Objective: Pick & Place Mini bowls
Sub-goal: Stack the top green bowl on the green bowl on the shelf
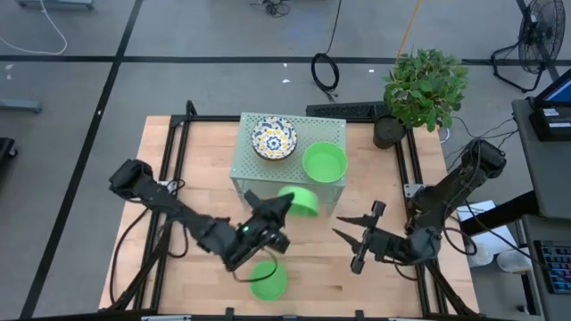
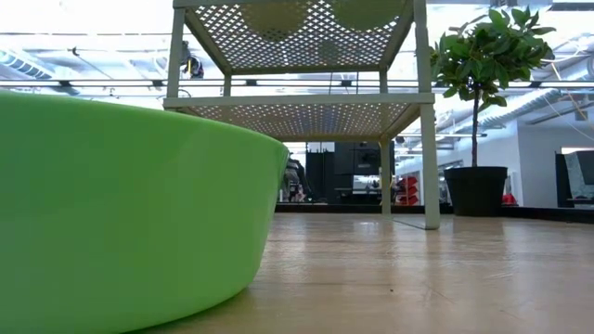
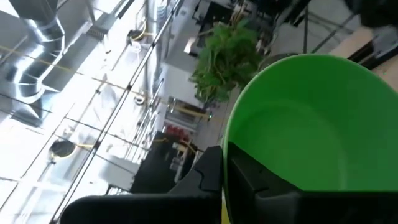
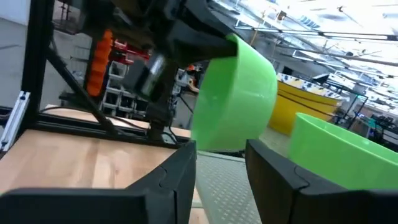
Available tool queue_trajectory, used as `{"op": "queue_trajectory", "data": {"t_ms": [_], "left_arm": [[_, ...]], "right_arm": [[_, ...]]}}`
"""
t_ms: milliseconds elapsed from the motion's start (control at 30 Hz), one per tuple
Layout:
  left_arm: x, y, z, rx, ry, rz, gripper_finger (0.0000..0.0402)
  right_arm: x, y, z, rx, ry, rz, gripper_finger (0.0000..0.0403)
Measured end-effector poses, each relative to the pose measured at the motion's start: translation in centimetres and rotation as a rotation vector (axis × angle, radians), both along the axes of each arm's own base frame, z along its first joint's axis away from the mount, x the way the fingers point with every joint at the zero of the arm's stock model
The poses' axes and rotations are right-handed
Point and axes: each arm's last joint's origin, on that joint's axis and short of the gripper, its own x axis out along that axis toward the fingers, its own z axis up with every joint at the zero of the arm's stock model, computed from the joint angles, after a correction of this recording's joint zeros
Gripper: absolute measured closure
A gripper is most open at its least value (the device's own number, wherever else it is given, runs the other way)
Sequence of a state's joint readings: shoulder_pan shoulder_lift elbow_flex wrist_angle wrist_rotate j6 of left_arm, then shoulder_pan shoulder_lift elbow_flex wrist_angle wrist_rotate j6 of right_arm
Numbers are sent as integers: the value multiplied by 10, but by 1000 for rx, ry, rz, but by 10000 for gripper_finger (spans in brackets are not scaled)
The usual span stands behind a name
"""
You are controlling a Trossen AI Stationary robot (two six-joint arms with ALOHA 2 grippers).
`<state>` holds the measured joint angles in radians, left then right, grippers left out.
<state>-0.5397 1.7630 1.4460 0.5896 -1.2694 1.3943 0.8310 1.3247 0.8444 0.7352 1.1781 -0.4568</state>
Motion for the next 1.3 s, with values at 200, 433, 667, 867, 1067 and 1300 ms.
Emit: {"op": "queue_trajectory", "data": {"t_ms": [200, 433, 667, 867, 1067, 1300], "left_arm": [[11, 12, -4, 43, 18, -19, 397], [16, 14, -8, 82, 48, -4, 396], [15, 12, -7, 82, 40, -6, 393], [15, 13, -7, 78, 33, -8, 391], [15, 12, -7, 70, 22, -17, 395], [12, 7, -7, 50, 7, -31, 396]], "right_arm": [[5, -7, 1, 15, -9, -54, 275], [17, -22, 3, 38, -32, -97, 275], [24, -28, 1, 72, -47, -53, 275], [26, -29, 1, 89, -56, -33, 275], [37, -29, -7, 70, -61, -36, 275], [40, -32, -7, 11, -49, -103, 296]]}}
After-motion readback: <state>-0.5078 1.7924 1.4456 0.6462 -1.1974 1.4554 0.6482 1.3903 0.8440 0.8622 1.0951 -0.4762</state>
